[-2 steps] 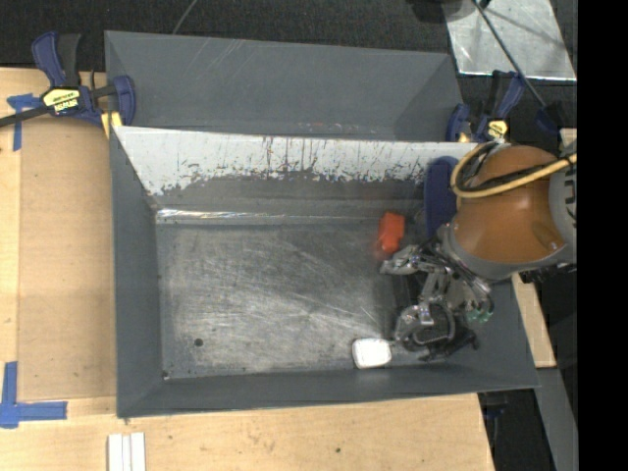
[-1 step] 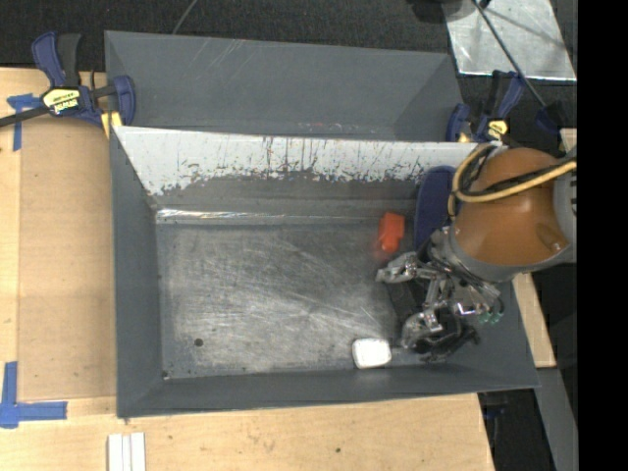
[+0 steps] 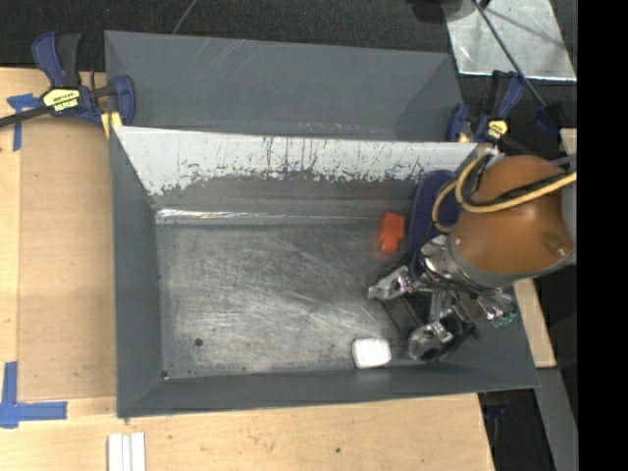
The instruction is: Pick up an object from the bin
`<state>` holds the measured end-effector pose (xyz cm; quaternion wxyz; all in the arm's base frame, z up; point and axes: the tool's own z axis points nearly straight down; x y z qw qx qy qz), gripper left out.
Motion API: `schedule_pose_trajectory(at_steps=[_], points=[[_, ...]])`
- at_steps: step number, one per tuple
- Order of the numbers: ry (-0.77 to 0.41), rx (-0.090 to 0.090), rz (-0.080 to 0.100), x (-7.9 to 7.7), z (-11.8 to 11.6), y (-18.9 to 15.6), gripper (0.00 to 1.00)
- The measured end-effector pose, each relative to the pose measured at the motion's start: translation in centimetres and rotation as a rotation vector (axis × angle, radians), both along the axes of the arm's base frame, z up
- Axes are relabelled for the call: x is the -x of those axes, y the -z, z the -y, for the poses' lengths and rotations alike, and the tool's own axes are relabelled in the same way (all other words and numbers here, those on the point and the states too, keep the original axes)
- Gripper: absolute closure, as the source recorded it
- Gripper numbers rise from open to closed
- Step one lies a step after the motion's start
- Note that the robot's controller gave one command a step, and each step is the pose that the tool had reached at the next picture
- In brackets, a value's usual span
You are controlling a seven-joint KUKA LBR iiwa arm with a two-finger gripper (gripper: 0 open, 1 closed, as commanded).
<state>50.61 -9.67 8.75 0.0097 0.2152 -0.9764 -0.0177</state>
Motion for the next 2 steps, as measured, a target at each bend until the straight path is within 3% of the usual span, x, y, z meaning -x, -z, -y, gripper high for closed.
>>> schedule_pose_trajectory(at_steps=[1,2], points=[[0.197,0.031,0.024,1.7,-1.8,-0.7,0.0],[0.135,0.034,0.035,2.0,-5.9,1.1,0.0]])
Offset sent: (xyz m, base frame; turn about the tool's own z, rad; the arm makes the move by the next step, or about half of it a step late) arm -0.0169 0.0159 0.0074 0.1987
